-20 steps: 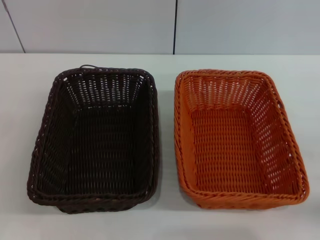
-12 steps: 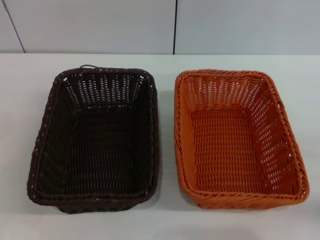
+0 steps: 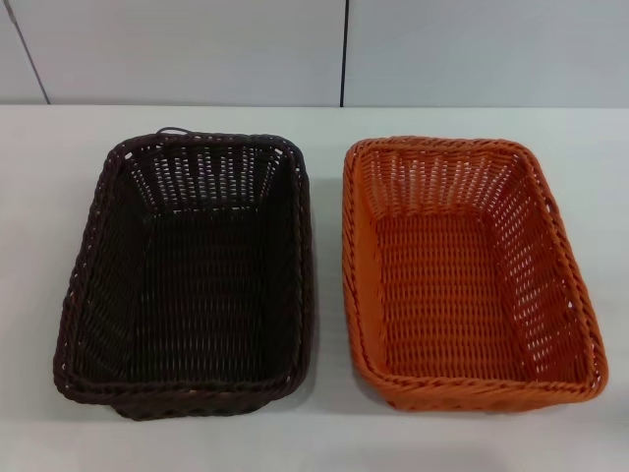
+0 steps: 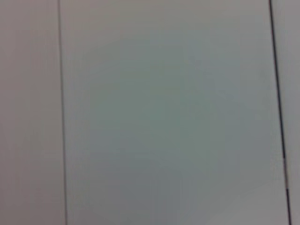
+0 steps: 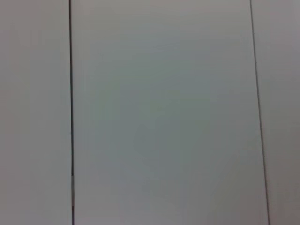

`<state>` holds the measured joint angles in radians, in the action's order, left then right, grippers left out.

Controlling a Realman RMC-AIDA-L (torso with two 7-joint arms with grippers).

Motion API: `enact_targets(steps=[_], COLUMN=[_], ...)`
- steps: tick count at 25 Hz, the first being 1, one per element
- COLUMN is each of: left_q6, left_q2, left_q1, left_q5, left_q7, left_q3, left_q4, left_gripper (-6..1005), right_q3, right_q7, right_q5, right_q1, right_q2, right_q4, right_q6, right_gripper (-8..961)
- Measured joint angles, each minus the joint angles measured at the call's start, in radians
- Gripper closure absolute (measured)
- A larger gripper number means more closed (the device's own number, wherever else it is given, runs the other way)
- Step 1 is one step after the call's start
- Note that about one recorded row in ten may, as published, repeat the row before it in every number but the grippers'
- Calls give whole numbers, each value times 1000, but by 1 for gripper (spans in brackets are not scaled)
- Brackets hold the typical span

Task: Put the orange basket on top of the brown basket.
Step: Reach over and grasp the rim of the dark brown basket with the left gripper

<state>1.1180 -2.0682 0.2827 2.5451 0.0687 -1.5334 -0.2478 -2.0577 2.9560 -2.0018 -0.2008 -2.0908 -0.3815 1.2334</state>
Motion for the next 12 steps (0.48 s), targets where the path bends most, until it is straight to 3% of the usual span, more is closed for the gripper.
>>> enact_targets(steps=[6, 7, 10, 11, 12], left_q6=[-105, -222, -298, -550, -584], left_q2=[23, 51, 66, 109, 113], left_q1=[3, -14, -25, -64, -69], left_q5=[2, 18, 33, 91, 99], left_q7=[25, 30, 30, 29, 30], left_q3=[65, 68, 69, 54, 49], left_q4=[-109, -218, -286, -511, -540], left_gripper=[196, 197, 197, 198, 198], right_q3=[-7, -7, -7, -7, -7], right_q7=[0, 0, 0, 0, 0], right_q5=[0, 0, 0, 0, 0], right_q1=[2, 2, 2, 1, 1], right_q2=[0, 0, 0, 0, 0], right_q4=[4, 4, 5, 6, 6], right_q6=[0, 0, 0, -1, -1], right_gripper=[207, 207, 207, 207, 207])
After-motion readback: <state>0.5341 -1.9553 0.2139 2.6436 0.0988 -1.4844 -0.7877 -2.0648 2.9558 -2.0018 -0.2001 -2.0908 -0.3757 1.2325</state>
